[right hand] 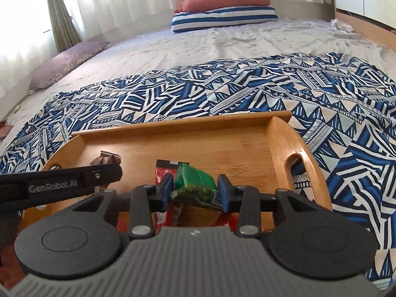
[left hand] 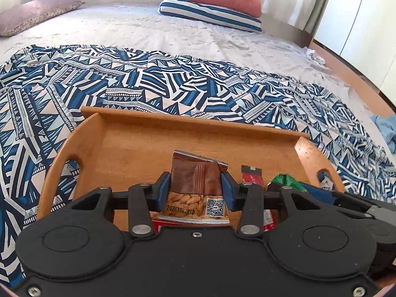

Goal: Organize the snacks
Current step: 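Lower both packets into the tray and open both tools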

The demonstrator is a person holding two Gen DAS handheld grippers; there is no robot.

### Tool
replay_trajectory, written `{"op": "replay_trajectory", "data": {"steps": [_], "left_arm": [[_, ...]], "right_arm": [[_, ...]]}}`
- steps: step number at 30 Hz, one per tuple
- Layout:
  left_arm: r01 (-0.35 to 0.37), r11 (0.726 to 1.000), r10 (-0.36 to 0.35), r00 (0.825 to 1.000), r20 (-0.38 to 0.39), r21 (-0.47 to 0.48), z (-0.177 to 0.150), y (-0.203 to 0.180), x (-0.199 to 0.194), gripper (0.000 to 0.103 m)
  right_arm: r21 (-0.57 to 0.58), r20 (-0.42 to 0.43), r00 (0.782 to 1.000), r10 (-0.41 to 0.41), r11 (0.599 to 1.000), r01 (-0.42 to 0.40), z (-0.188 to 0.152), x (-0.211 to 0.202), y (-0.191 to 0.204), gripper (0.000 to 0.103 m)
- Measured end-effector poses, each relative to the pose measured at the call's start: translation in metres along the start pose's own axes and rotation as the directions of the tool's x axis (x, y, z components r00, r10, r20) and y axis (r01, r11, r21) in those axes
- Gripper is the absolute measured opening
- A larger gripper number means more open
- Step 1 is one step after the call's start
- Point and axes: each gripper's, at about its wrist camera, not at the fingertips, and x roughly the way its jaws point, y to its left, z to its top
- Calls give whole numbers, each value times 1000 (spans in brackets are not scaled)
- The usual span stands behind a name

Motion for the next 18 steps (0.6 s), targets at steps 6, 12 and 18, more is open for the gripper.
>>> {"op": "replay_trajectory", "data": {"steps": [6, 12, 18], "left_arm": [[-12, 999, 12, 1000, 4, 32, -6, -5, 4, 42], [-17, 999, 17, 1000, -10, 27, -11, -5, 9, 42], [-24, 999, 25, 1000, -13, 28, -13, -4, 12, 42]], "right_arm": [[-24, 16, 1000, -3, 1000, 4, -5, 0, 1, 44], [-34, 19, 1000, -2, 999, 3, -7, -1, 1, 44], [-31, 25, 1000, 2, 1000, -1, -8, 0, 0, 45]]}}
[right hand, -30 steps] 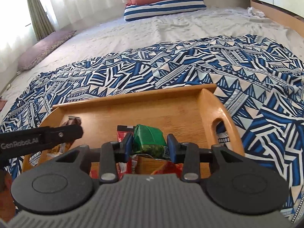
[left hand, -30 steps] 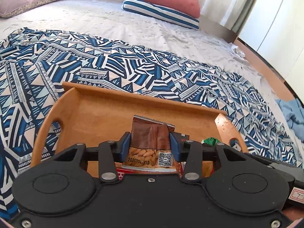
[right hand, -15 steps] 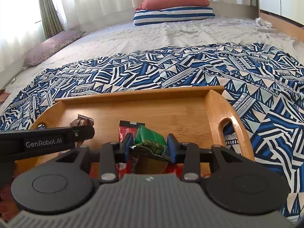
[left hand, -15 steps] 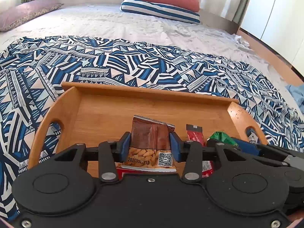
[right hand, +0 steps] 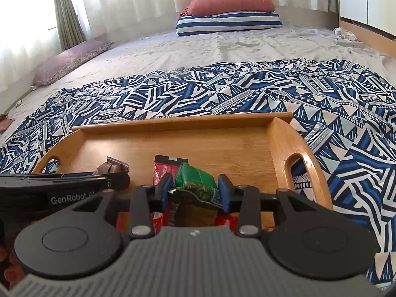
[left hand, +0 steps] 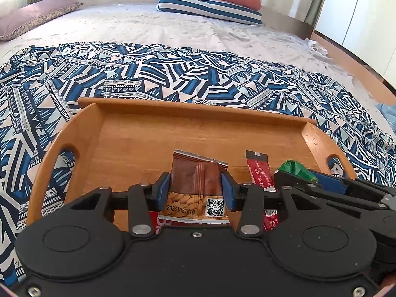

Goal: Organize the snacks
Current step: 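Lower both packets into the tray and open both tools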

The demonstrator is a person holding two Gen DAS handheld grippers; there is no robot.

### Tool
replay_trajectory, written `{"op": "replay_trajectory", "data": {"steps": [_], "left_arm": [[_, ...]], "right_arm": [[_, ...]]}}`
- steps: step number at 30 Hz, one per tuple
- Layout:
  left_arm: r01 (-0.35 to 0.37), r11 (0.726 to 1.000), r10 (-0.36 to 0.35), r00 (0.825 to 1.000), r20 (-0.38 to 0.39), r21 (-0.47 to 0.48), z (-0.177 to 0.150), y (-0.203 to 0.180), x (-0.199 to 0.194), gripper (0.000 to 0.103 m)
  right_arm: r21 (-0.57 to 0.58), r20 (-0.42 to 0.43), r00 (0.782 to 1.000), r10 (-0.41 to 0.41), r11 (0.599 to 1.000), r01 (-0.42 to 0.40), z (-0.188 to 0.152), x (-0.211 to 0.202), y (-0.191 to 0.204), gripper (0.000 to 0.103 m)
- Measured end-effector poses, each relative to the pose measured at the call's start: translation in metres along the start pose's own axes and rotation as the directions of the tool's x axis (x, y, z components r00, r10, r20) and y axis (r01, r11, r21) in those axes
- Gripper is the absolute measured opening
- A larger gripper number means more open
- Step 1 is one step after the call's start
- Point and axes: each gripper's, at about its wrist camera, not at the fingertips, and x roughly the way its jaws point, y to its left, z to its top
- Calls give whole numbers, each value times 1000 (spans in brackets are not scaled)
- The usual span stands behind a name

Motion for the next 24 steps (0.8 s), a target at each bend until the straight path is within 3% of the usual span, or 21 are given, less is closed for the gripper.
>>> {"op": "replay_trajectory", "data": {"steps": [10, 14, 16, 20, 24], "left_arm": [[-13, 1000, 13, 1000, 8, 24, -1, -2, 2, 43], [-13, 1000, 13, 1000, 1, 16, 0, -2, 1, 44], [-16, 1000, 16, 1000, -3, 9, 1, -1, 1, 46], [-32, 999, 32, 999, 11, 14, 3, 1, -7, 55], [-62, 998, 62, 997, 42, -3, 6, 6, -19, 76]], "right_arm": [[-19, -4, 1000, 2, 1000, -2, -2, 3, 0, 49], [-28, -1, 1000, 5, 1000, -5, -5, 3, 0, 62], [-24, 3, 1000, 9, 1000, -9, -6, 2, 0, 64], [-11, 11, 1000, 17, 1000, -17, -5, -1, -4, 69], [18, 36, 999, 14, 1000, -15, -3, -10, -10, 90]]}}
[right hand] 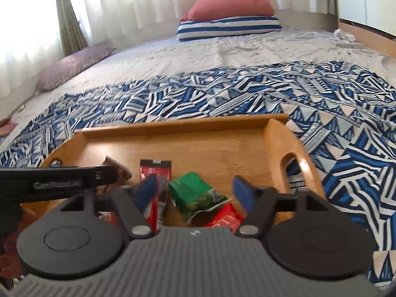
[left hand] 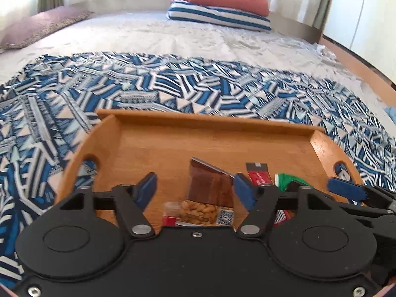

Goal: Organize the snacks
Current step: 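Lower both packets into the tray and open both tools, then pull both tools back from the tray toward the snack pile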

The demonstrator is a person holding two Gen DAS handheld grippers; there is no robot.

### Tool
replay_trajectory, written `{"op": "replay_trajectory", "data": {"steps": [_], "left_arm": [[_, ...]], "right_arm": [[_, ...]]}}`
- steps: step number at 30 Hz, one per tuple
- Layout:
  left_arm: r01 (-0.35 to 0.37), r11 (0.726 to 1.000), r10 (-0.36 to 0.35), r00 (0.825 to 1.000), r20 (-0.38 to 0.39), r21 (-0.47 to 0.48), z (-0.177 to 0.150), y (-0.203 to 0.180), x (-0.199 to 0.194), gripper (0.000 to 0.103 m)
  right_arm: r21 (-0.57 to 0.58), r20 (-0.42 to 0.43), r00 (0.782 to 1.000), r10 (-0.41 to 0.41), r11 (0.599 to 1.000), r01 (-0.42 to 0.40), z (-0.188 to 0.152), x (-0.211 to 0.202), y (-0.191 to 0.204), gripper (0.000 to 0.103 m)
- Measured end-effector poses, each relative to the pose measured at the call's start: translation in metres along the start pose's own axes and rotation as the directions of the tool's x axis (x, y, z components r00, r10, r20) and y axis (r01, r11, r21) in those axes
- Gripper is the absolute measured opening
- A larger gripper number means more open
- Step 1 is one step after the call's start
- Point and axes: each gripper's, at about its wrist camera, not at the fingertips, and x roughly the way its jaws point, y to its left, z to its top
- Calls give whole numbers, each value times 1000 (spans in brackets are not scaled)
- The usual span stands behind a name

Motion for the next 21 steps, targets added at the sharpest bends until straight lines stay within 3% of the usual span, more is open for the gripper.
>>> {"op": "replay_trajectory", "data": {"steps": [3, 11, 21], "left_arm": [[25, 1000, -25, 1000, 14, -11, 3, 5, -10, 83], [30, 999, -31, 997, 63, 23, 1, 3, -50, 88], [9, 994, -21, 994, 109, 106, -30, -4, -104, 94]], "right_arm": [[22, 19, 1000, 13, 1000, -13, 2, -9, -6, 94], [-21, 79, 997, 5, 1000, -3, 5, -45, 2, 102], [-102, 108, 994, 4, 995, 7, -17, -94, 15, 103]]}}
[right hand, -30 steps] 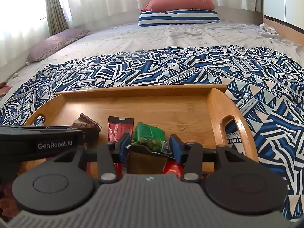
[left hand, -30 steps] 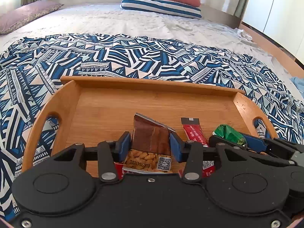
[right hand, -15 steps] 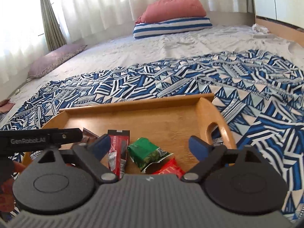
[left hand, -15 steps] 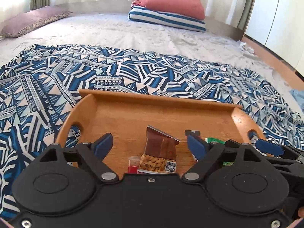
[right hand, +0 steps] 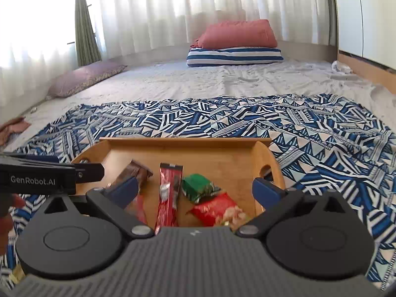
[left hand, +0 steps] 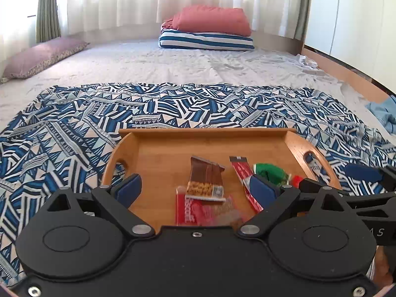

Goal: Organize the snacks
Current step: 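Pull both tools back from the tray toward the snack pile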

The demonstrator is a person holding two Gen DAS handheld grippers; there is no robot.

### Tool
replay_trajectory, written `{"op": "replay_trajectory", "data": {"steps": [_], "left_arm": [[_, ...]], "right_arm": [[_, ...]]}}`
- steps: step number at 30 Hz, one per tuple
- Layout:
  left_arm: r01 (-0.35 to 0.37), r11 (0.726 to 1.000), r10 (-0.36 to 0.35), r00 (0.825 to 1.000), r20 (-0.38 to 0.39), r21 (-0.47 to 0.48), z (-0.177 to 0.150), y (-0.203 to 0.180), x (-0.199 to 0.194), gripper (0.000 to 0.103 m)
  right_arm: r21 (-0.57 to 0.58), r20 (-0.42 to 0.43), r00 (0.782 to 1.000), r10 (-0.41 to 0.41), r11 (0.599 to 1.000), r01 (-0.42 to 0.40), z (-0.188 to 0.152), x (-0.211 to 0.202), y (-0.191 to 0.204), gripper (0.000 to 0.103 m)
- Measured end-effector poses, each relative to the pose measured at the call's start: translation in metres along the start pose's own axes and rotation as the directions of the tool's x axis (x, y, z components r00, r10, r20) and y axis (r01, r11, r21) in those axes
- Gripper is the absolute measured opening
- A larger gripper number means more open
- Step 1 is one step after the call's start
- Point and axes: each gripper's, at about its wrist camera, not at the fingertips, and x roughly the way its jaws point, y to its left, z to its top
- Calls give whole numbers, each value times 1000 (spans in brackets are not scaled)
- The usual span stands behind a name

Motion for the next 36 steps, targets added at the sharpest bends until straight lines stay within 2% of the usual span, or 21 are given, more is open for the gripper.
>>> {"op": "replay_trajectory", "data": {"steps": [7, 16, 22, 29, 36], "left_arm": [[-4, 999, 3, 1000, 21, 43, -23, -3, -36, 94], [8, 999, -9, 1000, 23, 32, -53, -4, -75, 94], [34, 999, -36, 998, 52, 39, -69, -7, -100, 95], [56, 997, -59, 996, 60, 50, -90, -13, -122, 96], [42, 999, -43, 998, 56, 23, -111, -7, -133, 96]], "right_arm": [[-43, 3, 1000, 11, 999, -11, -17, -31, 11, 103], [-113, 25, 1000, 17, 994, -14, -37, -69, 24, 103], [-168, 41, 999, 28, 986, -21, -50, -91, 33, 103], [-246, 62, 997, 44, 969, -28, -65, -113, 45, 103], [-317, 56, 997, 60, 948, -39, -87, -124, 58, 103]]}}
